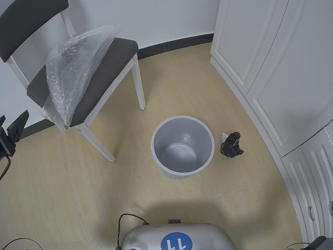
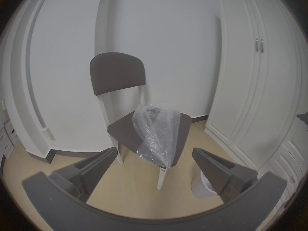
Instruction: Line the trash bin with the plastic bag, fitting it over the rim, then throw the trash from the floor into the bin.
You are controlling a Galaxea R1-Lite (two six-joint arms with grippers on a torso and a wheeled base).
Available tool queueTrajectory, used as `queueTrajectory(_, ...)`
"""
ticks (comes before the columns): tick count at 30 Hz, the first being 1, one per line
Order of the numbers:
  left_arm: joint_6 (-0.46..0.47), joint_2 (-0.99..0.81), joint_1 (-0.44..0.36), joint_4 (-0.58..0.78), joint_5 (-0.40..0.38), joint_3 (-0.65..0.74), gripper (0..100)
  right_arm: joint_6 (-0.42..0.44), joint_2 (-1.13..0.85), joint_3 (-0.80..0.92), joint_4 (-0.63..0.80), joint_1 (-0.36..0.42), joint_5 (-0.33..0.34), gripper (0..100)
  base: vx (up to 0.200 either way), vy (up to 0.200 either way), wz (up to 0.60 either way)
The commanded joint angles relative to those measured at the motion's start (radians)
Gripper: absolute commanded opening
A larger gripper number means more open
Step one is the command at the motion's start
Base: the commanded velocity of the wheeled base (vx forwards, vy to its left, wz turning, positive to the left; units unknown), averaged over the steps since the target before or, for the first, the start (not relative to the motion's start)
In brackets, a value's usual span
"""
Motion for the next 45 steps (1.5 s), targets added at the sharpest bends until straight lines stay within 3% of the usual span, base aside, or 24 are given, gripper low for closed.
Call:
queueTrajectory(1,-0.033,0.175,-0.164,-0.067,0.167,-0.010,100,0.053,0.184,-0.062,-0.124,0.186,-0.286,100,0.000,0.000,0.00)
queueTrajectory(5,-0.054,0.193,-0.169,-0.068,0.167,0.008,100,0.048,0.239,-0.059,-0.193,0.316,-0.439,100,0.000,0.000,0.00)
queueTrajectory(10,-0.082,0.216,-0.173,-0.070,0.168,0.005,100,0.030,0.282,0.017,-0.208,0.442,-0.459,100,0.000,0.000,0.00)
queueTrajectory(16,-0.094,0.310,-0.182,-0.075,0.193,-0.004,100,0.030,0.325,0.020,-0.214,0.448,-0.462,100,0.000,0.000,0.00)
queueTrajectory(19,-0.181,0.420,-0.184,-0.091,0.254,-0.047,100,0.030,0.347,0.023,-0.259,0.448,-0.465,100,0.000,0.000,0.00)
queueTrajectory(23,-0.224,0.497,-0.216,-0.128,0.303,-0.053,100,0.030,0.384,0.029,-0.303,0.448,-0.482,100,0.000,0.000,0.00)
queueTrajectory(33,-0.224,0.538,-0.219,-0.133,0.309,-0.048,100,0.030,0.482,0.058,-0.389,0.448,-0.481,100,0.000,0.000,0.00)
queueTrajectory(45,-0.227,0.596,-0.135,-0.202,0.328,-0.064,100,0.030,0.496,0.063,-0.420,0.448,-0.481,100,0.000,0.000,0.00)
